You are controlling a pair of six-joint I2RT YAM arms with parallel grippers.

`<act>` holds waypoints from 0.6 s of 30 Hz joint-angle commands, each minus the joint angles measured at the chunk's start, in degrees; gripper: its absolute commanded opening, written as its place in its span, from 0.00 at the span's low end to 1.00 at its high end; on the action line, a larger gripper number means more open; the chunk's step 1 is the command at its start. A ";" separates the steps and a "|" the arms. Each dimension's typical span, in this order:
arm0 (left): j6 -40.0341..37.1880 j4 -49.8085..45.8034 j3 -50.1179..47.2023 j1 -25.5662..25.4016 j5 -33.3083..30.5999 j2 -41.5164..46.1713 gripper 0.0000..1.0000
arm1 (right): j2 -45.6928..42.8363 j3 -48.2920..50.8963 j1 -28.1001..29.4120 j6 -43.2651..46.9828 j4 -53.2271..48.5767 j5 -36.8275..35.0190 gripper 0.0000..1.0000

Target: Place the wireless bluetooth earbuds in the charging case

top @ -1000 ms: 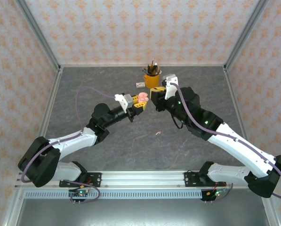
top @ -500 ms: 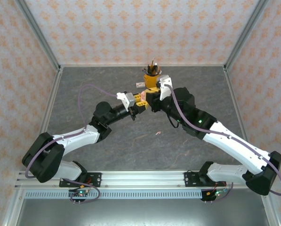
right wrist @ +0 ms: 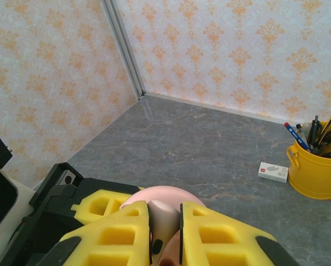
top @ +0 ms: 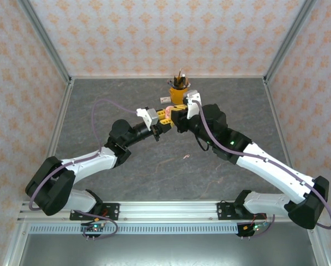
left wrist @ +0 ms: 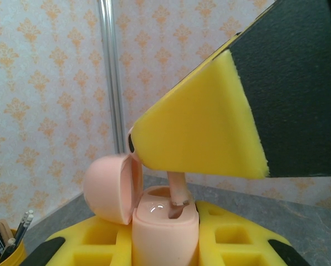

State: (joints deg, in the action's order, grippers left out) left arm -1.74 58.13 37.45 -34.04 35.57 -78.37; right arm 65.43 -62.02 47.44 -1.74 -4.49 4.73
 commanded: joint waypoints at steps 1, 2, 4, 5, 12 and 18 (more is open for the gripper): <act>0.07 2.78 1.17 -0.36 1.23 2.16 0.00 | 0.38 0.93 -1.07 -1.15 2.09 0.54 0.17; 0.06 2.78 1.22 -0.38 1.33 2.25 0.00 | 0.56 0.88 -1.20 -1.18 2.10 0.62 0.17; 0.07 2.78 1.22 -0.33 1.34 2.24 0.00 | 0.83 0.94 -1.30 -1.19 2.11 0.88 0.16; 0.04 2.78 1.22 -0.32 1.41 2.21 0.00 | 1.05 0.93 -1.34 -1.23 2.12 0.81 0.16; 0.07 2.87 1.22 -0.32 1.03 2.43 0.00 | 1.76 0.67 -1.30 -1.23 1.36 2.50 0.15; -0.23 3.04 1.13 -0.35 0.21 2.37 0.00 | 1.29 1.09 -1.30 -1.49 0.28 4.20 0.15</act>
State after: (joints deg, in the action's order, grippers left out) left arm -1.56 57.63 37.45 -34.04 35.57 -78.37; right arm 66.28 -61.91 46.06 -2.52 -2.94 6.20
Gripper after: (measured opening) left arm 0.224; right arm 0.152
